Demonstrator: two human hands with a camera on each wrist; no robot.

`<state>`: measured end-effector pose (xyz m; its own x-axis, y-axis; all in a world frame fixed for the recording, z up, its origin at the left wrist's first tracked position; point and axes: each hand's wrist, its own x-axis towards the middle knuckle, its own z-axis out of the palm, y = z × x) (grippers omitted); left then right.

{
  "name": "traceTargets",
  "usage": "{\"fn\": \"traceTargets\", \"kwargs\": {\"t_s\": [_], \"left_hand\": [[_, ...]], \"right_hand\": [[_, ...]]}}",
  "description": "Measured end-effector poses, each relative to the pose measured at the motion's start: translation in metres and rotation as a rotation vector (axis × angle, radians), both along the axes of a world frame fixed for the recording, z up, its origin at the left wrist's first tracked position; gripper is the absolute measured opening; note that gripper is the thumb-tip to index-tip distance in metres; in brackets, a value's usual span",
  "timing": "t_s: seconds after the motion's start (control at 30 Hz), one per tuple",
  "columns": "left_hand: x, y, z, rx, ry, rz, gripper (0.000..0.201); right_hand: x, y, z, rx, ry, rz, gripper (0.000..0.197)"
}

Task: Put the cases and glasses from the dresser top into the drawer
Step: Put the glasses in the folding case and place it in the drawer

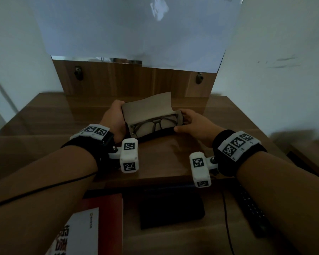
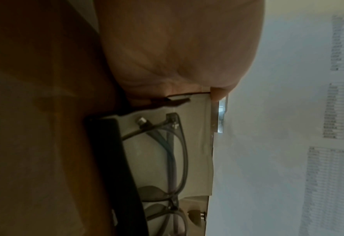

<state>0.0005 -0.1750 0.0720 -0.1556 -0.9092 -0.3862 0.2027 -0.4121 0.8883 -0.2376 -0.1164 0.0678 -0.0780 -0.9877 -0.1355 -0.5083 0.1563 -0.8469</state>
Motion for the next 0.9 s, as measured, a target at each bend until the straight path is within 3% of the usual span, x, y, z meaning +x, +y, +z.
{"fn": "traceTargets", "kwargs": {"t_s": [0.13,0.23,0.3,0.4,0.53,0.67,0.77,0.9], "left_hand": [[-0.004,0.008,0.001,0.000,0.065,0.017,0.030],[-0.001,0.011,0.005,-0.006,0.108,-0.018,0.033],[0.005,0.011,0.010,0.005,0.147,-0.035,0.045],[0.009,0.013,0.015,0.011,0.144,-0.037,0.051],[0.003,0.020,0.022,-0.027,0.165,-0.060,0.056],[0.002,0.024,0.026,-0.138,0.087,-0.101,0.064],[-0.002,0.027,0.027,-0.181,0.101,-0.202,0.039],[-0.008,0.035,0.029,-0.302,0.029,-0.256,0.036]], "right_hand": [[0.004,0.003,0.003,-0.007,-0.174,-0.031,0.050],[0.008,0.005,0.007,-0.009,-0.502,-0.085,0.037],[0.008,0.004,0.007,-0.012,-0.613,-0.098,0.031],[0.009,0.004,0.006,-0.004,-0.663,-0.056,0.019],[0.014,0.008,0.005,0.016,-0.776,-0.030,0.035],[0.014,0.011,0.006,0.012,-0.796,-0.070,0.032],[0.013,0.013,0.008,0.031,-0.797,-0.079,0.030],[0.013,0.015,0.010,0.033,-0.822,-0.092,0.025]]}}
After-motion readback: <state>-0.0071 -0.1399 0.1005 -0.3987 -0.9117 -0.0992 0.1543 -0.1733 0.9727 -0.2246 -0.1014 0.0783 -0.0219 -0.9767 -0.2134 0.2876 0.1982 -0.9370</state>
